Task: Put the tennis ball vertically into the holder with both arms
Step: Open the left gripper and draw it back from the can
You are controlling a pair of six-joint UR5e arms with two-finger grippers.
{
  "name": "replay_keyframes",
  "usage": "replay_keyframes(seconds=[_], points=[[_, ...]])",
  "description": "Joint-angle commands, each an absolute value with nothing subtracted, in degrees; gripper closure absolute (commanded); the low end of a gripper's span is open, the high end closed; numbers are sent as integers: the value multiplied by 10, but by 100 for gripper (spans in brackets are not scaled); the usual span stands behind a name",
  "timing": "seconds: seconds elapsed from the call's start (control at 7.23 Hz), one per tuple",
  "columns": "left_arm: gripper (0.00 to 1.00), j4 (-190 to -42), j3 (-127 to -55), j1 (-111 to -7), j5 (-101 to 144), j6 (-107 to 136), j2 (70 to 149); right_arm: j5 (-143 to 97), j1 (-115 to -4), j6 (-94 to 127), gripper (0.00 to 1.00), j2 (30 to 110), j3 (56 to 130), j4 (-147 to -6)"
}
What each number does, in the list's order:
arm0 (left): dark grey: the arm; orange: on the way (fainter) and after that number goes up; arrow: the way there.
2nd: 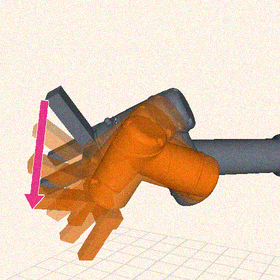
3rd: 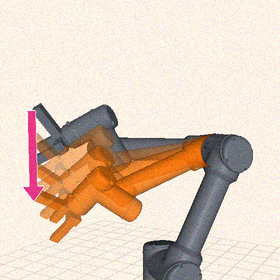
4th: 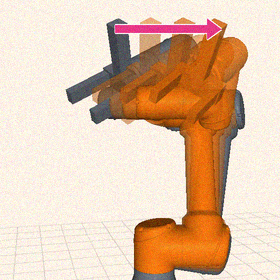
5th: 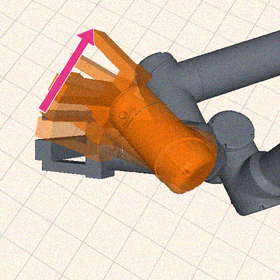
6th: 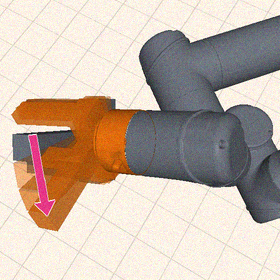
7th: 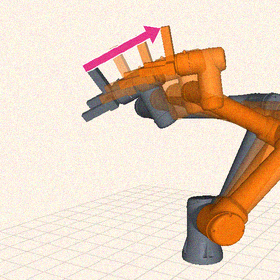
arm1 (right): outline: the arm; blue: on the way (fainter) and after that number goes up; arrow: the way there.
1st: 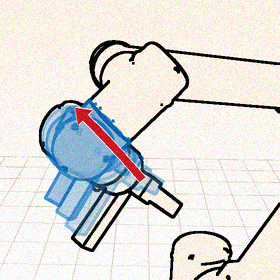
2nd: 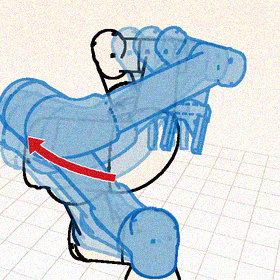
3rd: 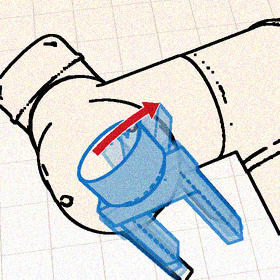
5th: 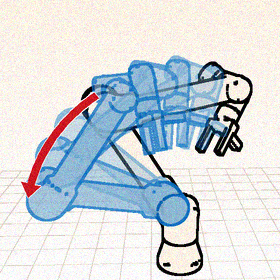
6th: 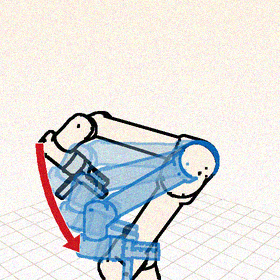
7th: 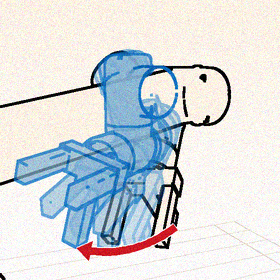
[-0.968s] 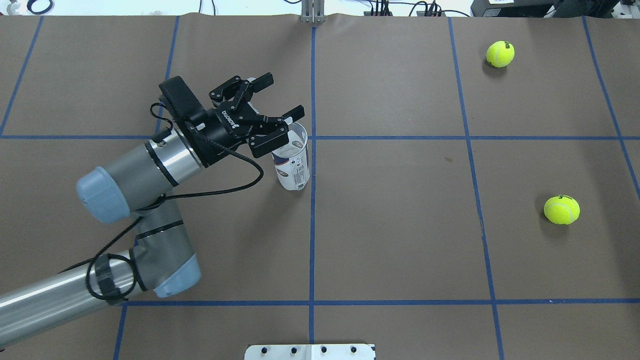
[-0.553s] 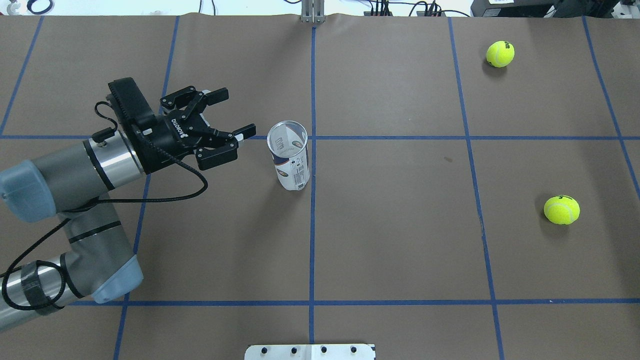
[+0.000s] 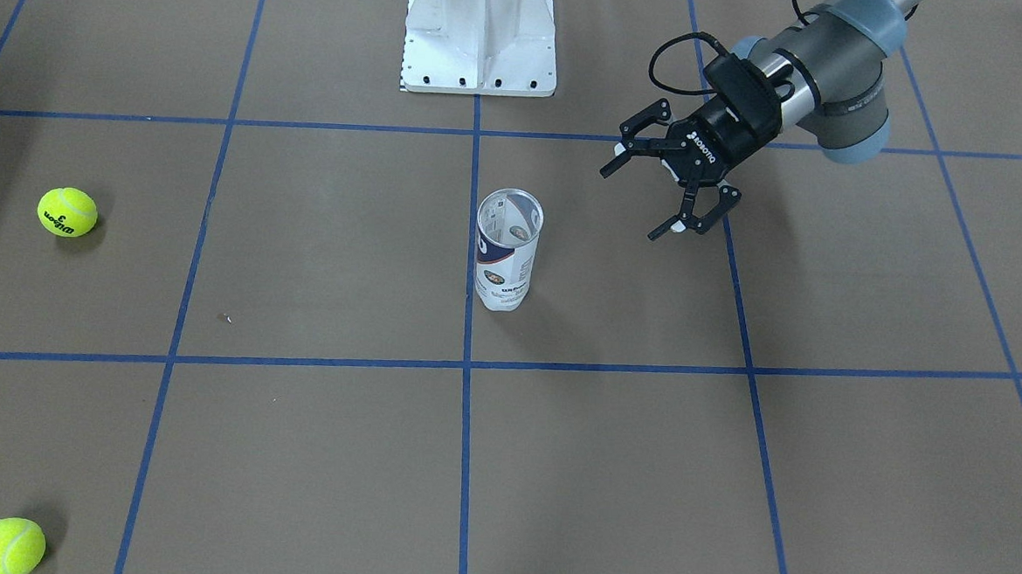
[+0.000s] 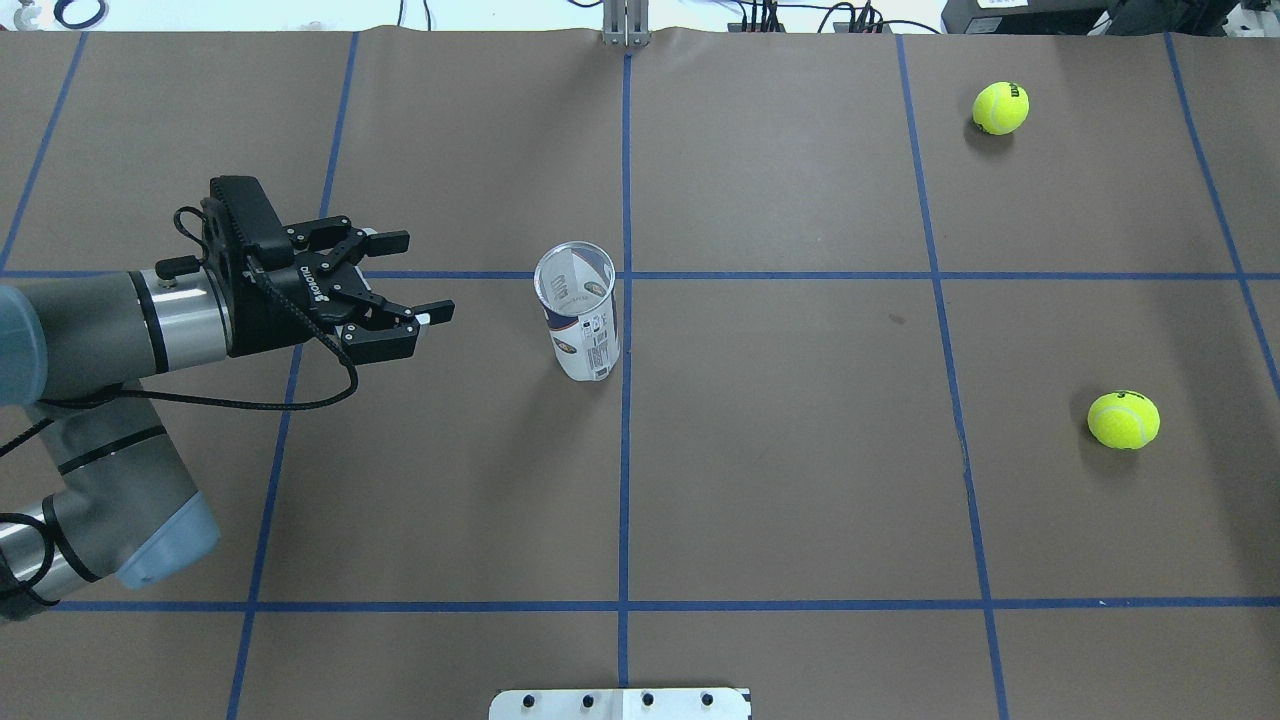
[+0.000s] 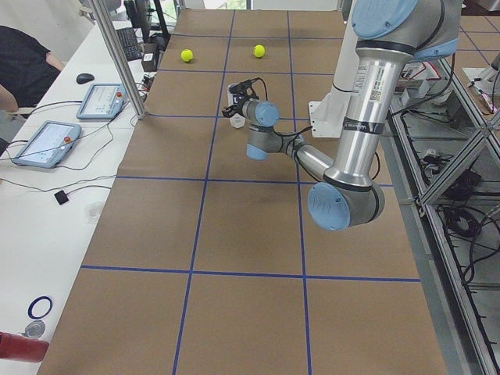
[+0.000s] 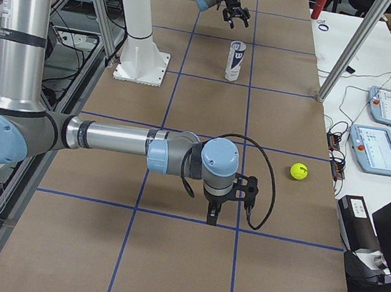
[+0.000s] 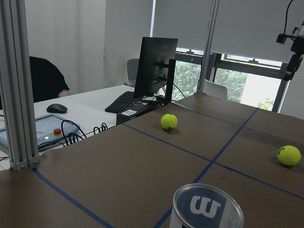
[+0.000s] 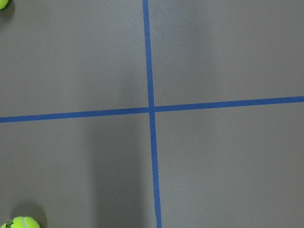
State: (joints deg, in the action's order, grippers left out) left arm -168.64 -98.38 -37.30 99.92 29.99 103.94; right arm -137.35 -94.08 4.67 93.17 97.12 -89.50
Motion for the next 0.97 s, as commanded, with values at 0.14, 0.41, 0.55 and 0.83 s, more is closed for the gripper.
replay_keyframes(seconds=[0.14,0.41,0.55,0.83], points=[[1,-1675,-970,-372,1009,301,1038,-1402,-915,76,1,954,969,-845],[1,-1666,-968,-368,1008,301,1040,-1398,-837,183,1,983,974,-745],[1,-1663,-968,-368,1008,301,1041,-1385,-788,266,1,983,994,-724],[1,-1663,-967,-368,1008,301,1041,-1357,-723,304,1,982,1030,-704]])
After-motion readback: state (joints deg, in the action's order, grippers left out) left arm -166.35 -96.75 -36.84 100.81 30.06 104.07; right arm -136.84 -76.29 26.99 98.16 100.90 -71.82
